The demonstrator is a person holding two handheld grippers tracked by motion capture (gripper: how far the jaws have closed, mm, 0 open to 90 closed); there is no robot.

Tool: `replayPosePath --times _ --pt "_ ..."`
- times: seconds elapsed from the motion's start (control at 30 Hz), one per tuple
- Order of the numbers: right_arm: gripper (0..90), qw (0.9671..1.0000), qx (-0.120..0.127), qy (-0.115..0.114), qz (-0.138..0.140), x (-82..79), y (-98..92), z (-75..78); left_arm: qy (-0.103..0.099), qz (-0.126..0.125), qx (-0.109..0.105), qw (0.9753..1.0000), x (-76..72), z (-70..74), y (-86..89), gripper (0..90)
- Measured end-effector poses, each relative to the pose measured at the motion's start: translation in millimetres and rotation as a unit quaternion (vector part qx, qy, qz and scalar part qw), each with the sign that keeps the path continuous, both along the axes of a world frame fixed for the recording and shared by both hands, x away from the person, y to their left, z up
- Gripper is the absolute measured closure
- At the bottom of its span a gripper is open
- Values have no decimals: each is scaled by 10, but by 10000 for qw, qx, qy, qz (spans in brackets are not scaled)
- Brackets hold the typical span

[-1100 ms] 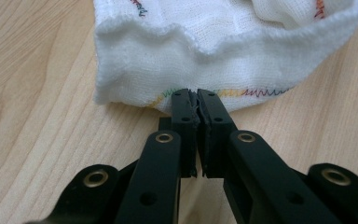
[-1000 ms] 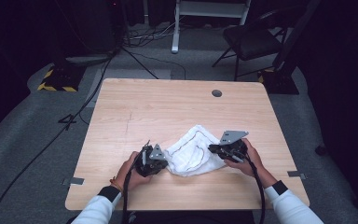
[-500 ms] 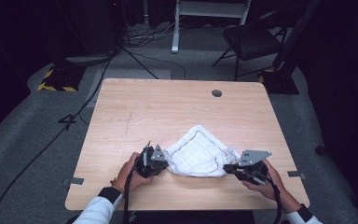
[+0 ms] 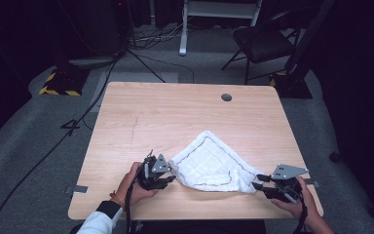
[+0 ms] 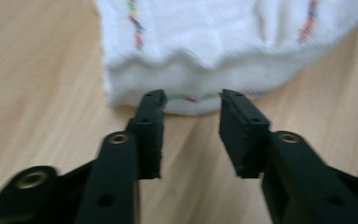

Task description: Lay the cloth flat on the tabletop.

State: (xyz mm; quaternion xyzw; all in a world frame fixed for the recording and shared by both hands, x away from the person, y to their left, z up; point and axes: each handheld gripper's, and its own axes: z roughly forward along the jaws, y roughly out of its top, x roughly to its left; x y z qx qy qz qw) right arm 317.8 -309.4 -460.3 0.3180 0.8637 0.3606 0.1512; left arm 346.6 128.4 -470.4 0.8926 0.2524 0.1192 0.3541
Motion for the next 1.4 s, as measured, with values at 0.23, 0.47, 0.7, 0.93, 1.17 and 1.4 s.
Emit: replayPosePath --times 0.23,0.47,0.7,0.93,1.17,1.4 --pt "500 9968 -143 252 -742 224 -155 -186 -100 125 -117 9998 332 108 -155 298" --pt "559 9962 -112 527 -683 373 -190 -273 160 -23 -217 9996 759 129 -440 256" --pt "844 9989 -214 396 -137 527 -135 -262 265 -143 286 9991 1043 16 -751 402" --pt "860 9980 -459 136 -416 765 -113 -248 578 -250 356 9974 1162 -125 -741 723" --pt "859 9948 -687 -161 -731 1082 -32 -213 591 -399 325 9969 945 -129 -583 845" --pt "859 9943 -718 -317 -726 1329 136 -208 657 -395 338 9965 608 -125 -417 840"
